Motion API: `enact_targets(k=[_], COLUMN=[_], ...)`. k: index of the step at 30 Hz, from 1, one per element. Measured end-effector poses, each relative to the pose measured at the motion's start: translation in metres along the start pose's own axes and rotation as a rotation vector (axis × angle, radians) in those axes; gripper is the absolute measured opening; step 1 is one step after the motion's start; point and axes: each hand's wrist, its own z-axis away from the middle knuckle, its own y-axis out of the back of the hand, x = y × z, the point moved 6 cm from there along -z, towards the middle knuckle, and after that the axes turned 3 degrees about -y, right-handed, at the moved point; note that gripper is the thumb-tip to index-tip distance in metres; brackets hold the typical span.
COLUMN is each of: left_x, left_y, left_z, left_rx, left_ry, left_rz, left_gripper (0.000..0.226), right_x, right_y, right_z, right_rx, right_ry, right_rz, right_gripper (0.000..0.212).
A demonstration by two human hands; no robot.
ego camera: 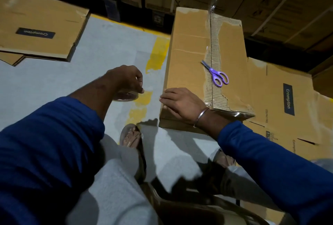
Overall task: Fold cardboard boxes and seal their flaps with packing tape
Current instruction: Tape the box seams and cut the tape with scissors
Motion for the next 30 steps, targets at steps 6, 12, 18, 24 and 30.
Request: enact_targets(k=[6,12,18,24,30], left_x=[-0.001,0.0,0.003,0.012,0.009], left_y=[-0.001,-0.002,-0.001,-0.001,-0.003], left_z=[-0.003,-0.003,-0.001,-0.003,-0.006], left_rx=[-0.009,-0.018,-0.024,-0.018,-0.027], left_ry=[-0.005,-0.009,-0.038,-0.047,-0.043], left_rz=[-0.007,-0.009,0.008,-0.003,-0.004], left_gripper=[0.029,0.029,0.029,0.03,0.03], right_x=[-0.008,-0.023,0.006,0.02,0.008], right_y=[-0.02,-0.039,0.028,0.012,-0.002], right_z=[-0.021,-0.021,-0.02,-0.022,-0.022], right_rx=[-0.149,-0.361,0.119,-0.123,-0.049], right_ry=[0.136,0.135,-0.091,-0.306,-0.218], right_rz=[0.256,0.355,-0.211,-0.195,-0.007], right_gripper=[0.02,0.022,0.031,0.022,0.013])
